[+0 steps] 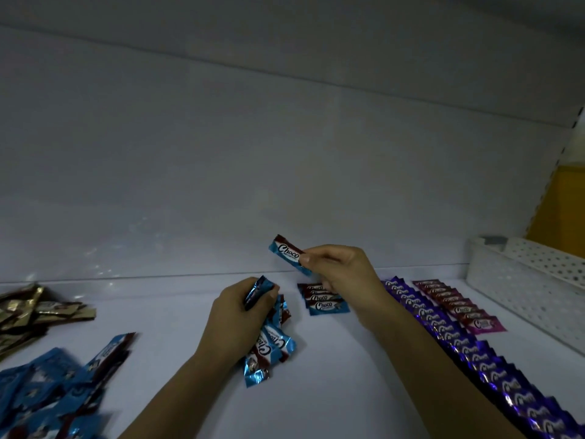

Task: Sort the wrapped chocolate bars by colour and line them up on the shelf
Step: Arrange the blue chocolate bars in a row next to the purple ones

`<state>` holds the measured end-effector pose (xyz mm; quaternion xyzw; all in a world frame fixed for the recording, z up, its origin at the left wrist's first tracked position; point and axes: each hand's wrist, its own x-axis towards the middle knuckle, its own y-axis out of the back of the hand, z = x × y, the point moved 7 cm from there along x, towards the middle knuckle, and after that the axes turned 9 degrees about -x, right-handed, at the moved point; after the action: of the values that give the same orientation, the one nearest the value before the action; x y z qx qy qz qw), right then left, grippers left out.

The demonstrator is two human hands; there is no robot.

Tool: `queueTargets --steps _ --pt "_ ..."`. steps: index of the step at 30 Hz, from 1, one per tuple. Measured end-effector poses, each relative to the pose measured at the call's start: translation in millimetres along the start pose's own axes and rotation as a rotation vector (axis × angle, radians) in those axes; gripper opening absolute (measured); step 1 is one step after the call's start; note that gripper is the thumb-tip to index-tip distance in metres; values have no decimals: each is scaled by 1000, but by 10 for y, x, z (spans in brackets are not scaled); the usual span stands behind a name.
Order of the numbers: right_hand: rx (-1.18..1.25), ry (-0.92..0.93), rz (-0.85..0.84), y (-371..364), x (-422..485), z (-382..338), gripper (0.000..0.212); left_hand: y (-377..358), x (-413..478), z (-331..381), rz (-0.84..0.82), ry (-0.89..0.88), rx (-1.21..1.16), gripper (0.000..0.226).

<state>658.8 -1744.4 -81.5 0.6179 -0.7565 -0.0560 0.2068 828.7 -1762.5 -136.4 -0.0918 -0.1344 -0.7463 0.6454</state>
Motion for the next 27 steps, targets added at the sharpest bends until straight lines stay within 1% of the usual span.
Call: queueTargets --steps 3,6,8,9,12,13,14,15,16,17,18,20,22,25,27 --pt "128 -70 -44 -61 -16 14 12 -3 -3 12 5 -13 24 11" --pt "205 -98 -75 -89 -26 16 17 -7 -11 12 7 -2 19 11" --pt "206 -97 -43 -66 -16 38 9 -9 -12 8 6 6 32 11" --pt "197 -102 -25 -54 -13 52 8 -11 -12 11 4 3 39 11" --pt "196 -131 56 7 16 99 20 -9 -16 19 4 -12 48 12" --pt "165 -120 96 43 22 107 20 -6 -15 20 7 -14 43 12" --pt "38 -77 153 106 25 93 17 -5 -16 20 11 -14 35 12" --pt "-214 -3 214 175 25 47 12 -4 -18 23 14 -14 27 12" --pt "-512 69 237 197 8 -18 9 -6 -18 28 17 -15 18 12" --pt "-761 125 213 163 -13 -60 8 -6 -18 30 21 -16 10 12" --pt "-905 140 144 105 -35 -71 10 -7 -18 29 25 -15 1 12" --pt "-969 124 -50 -50 -65 -48 15 -2 -18 20 31 -9 -16 12" --pt "-979 156 -166 -175 -107 -74 15 13 -9 18 49 -20 -16 13" --pt "-925 186 -208 -194 -102 -115 16 70 12 3 115 -30 -17 15" --pt "-869 187 -144 -113 -71 -156 14 95 20 -10 148 -19 -38 16"
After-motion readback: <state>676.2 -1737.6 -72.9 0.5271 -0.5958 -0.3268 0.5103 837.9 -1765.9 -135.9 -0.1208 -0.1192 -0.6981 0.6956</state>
